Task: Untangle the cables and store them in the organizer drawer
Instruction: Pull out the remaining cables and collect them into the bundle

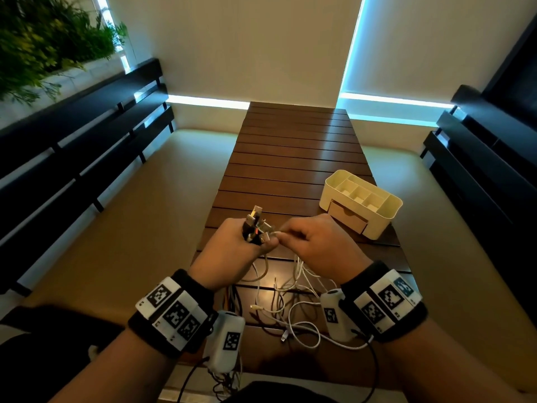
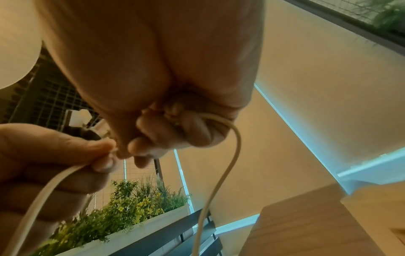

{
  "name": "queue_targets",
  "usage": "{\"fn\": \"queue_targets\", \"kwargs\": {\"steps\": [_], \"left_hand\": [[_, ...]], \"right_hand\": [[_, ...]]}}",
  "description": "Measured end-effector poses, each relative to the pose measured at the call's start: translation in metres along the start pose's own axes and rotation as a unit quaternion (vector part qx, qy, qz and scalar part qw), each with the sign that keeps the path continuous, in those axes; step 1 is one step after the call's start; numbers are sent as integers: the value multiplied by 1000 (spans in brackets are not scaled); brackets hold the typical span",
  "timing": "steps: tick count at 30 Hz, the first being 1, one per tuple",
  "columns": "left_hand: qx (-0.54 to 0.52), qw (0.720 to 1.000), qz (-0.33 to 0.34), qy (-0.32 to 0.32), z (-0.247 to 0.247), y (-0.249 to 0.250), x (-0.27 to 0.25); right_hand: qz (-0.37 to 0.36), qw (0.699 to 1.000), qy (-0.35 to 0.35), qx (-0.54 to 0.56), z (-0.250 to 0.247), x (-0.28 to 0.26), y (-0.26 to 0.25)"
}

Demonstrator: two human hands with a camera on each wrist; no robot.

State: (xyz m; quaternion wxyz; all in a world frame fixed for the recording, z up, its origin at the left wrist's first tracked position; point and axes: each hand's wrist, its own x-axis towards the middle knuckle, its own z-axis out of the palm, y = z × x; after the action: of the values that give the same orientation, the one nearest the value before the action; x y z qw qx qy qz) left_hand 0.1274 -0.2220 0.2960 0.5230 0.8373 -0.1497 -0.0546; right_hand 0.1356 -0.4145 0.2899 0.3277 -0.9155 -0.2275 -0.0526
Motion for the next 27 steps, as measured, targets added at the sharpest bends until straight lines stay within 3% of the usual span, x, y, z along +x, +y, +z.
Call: {"fn": "queue_targets", "kwargs": {"steps": [3,7,12,19,24,27], "left_hand": [[-72,996,-3,43,-9,4,-5],[-128,987,-28,89,-22,-4,-9],[-118,987,-69,86,-20,-16,-10],[-90,981,-29,170,-22,-8,-12],[-61,987,18,147,-13,3,-5],[-31,993,51,97,-10,6,-1]], "right_hand": [[33,997,16,64,3,-5,10],[56,997,15,53,8,-12,23],[42,998,30,35,6,-11,18],[16,996,-18,-83,8,-13,24],[-42,992,-16,-117,11,-5,13],[-74,990,-28,-116,12,-1,3]]}}
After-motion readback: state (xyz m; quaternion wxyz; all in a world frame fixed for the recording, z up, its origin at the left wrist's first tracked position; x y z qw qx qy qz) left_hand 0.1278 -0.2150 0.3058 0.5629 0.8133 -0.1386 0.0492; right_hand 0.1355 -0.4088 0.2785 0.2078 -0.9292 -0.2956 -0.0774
